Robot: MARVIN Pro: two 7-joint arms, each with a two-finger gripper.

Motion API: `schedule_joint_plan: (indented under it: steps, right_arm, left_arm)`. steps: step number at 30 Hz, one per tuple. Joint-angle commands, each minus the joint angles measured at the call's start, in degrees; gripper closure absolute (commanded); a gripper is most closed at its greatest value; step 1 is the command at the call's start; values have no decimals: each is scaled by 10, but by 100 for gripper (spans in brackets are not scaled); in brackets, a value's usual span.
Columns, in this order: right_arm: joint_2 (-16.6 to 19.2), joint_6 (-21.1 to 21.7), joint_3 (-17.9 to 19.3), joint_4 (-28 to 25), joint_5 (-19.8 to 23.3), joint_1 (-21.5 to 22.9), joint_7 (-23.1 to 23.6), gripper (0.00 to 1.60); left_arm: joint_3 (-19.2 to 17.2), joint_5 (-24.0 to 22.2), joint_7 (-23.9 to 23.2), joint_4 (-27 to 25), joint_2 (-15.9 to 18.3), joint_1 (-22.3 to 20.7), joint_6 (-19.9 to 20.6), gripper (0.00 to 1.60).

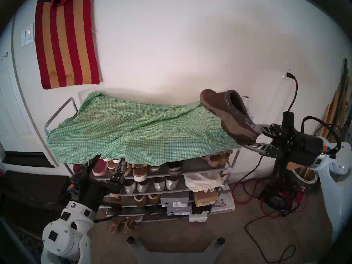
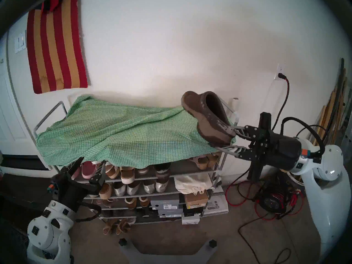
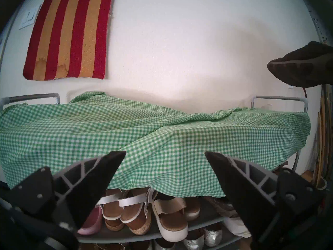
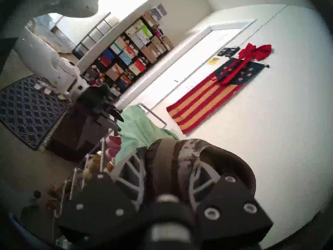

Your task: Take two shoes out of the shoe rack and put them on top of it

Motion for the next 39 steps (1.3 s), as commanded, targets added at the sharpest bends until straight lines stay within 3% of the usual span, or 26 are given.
schedule_joint_plan:
  steps: [1,9,10,13,24,26,39]
  right_arm:
    - [11,-9,-36,40,-30,64,-66,160]
    - [21,-3,-82,79,-65,108,-115,160]
    - [21,1,-102,92,-77,134,-128,160]
    - [24,1,-108,95,-83,133,-140,160]
    - [28,15,-183,129,-132,215,-166,160]
    - [29,16,-190,127,-140,208,-171,160]
    - [-9,32,-302,173,-209,292,-179,160]
  left_arm:
    - [0,0,0,0,0,0,0,0]
    - [0,0,0,0,0,0,0,0]
    - [0,0,0,0,0,0,0,0]
    - [0,0,0,0,0,0,0,0]
    - [0,0,0,0,0,0,0,0]
    - [0,0,0,0,0,0,0,0]
    - [0,0,0,0,0,0,0,0]
